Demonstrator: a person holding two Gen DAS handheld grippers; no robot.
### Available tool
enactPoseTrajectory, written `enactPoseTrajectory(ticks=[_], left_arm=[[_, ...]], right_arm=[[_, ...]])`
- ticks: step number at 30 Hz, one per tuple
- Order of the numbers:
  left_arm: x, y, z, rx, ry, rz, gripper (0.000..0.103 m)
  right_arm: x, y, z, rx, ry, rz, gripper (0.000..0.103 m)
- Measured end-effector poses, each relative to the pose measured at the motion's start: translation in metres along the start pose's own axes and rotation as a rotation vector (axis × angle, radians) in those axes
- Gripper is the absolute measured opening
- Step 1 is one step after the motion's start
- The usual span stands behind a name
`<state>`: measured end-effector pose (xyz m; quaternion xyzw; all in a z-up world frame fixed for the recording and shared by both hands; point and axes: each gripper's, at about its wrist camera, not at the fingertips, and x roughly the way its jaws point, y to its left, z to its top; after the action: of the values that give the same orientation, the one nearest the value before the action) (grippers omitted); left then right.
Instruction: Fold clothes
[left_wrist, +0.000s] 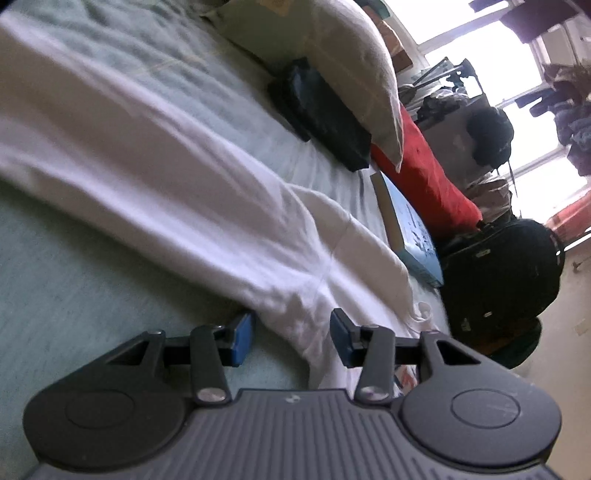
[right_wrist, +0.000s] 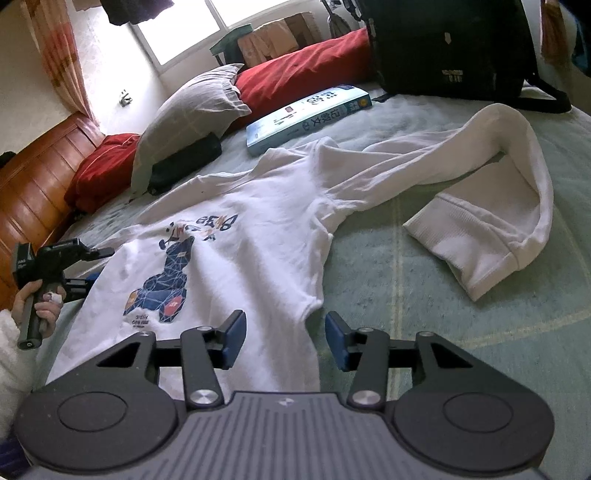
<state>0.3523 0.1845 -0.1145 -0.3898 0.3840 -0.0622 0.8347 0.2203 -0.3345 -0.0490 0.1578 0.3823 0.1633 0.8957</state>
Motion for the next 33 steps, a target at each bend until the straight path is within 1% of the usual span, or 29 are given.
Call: enactPoseTrajectory(ticks=[1, 2, 3, 4, 5, 6, 10, 11, 13, 14, 16, 19, 20, 22, 23, 24, 25, 27, 29, 31, 32, 33], left_arm=[[0.001, -0.004, 0.001, 0.025, -0.006, 0.024, 0.038], [0.002, -0.008, 0.001, 0.050, -0.013, 0.048, 0.030], [0.002, -0.013, 0.002, 0.075, -0.019, 0.071, 0.015], [0.001, -0.016, 0.002, 0.103, -0.030, 0.097, 0.009], [0.000, -0.020, 0.002, 0.132, -0.044, 0.123, 0.007], [-0.003, -0.022, 0.003, 0.147, -0.060, 0.133, 0.006], [-0.015, -0.033, 0.016, 0.208, -0.136, 0.178, 0.005], [-0.018, -0.037, 0.019, 0.228, -0.153, 0.194, 0.001], [-0.023, -0.043, 0.025, 0.306, -0.199, 0.267, 0.000], [-0.024, -0.046, 0.028, 0.333, -0.202, 0.283, 0.001], [-0.027, -0.046, 0.029, 0.354, -0.153, 0.263, 0.001], [-0.035, -0.047, 0.013, 0.377, -0.103, 0.213, 0.002], [-0.037, -0.048, 0.008, 0.384, -0.088, 0.196, 0.004], [-0.036, -0.041, 0.000, 0.324, -0.031, 0.136, 0.014], [-0.032, -0.036, -0.002, 0.286, -0.006, 0.116, 0.024], [-0.028, -0.032, -0.005, 0.248, 0.019, 0.096, 0.030], [-0.024, -0.027, -0.008, 0.211, 0.044, 0.076, 0.030], [-0.016, -0.020, -0.009, 0.154, 0.044, 0.060, 0.031], [-0.008, -0.014, -0.011, 0.108, 0.030, 0.043, 0.031], [-0.002, -0.013, -0.010, 0.087, 0.004, 0.035, 0.024], [0.000, -0.016, -0.010, 0.099, -0.009, 0.048, 0.012], [-0.001, -0.021, -0.011, 0.126, -0.023, 0.064, 0.006]], right_arm=[[0.001, -0.001, 0.001, 0.003, 0.000, -0.002, 0.053], [0.003, -0.002, 0.001, 0.006, 0.000, -0.005, 0.053], [0.004, -0.002, 0.001, 0.009, 0.001, -0.005, 0.053], [0.004, -0.002, 0.001, 0.008, 0.001, -0.006, 0.053], [0.003, -0.002, 0.001, 0.005, 0.000, -0.008, 0.053], [0.002, -0.001, 0.001, 0.001, -0.001, -0.011, 0.053], [-0.002, -0.002, 0.002, -0.013, -0.005, -0.030, 0.053], [-0.002, -0.002, 0.003, -0.015, -0.005, -0.034, 0.053], [-0.001, -0.003, 0.004, -0.018, -0.004, -0.043, 0.053], [-0.001, -0.003, 0.004, -0.018, -0.004, -0.042, 0.054], [0.000, -0.002, 0.004, -0.016, -0.005, -0.039, 0.053], [0.001, -0.001, 0.004, -0.012, -0.006, -0.034, 0.054], [0.002, -0.001, 0.005, -0.011, -0.007, -0.032, 0.054], [0.003, 0.000, 0.005, -0.009, -0.008, -0.028, 0.054], [0.003, 0.000, 0.005, -0.008, -0.008, -0.026, 0.054], [0.003, 0.000, 0.005, -0.007, -0.009, -0.025, 0.054], [0.004, 0.001, 0.005, -0.006, -0.009, -0.023, 0.055], [0.003, 0.002, 0.004, -0.005, -0.012, -0.021, 0.055], [0.001, 0.004, 0.003, -0.007, -0.016, -0.021, 0.056], [-0.001, 0.004, 0.002, -0.015, -0.017, -0.027, 0.057], [-0.001, 0.005, 0.001, -0.019, -0.018, -0.030, 0.057], [-0.001, 0.004, 0.001, -0.018, -0.018, -0.032, 0.057]])
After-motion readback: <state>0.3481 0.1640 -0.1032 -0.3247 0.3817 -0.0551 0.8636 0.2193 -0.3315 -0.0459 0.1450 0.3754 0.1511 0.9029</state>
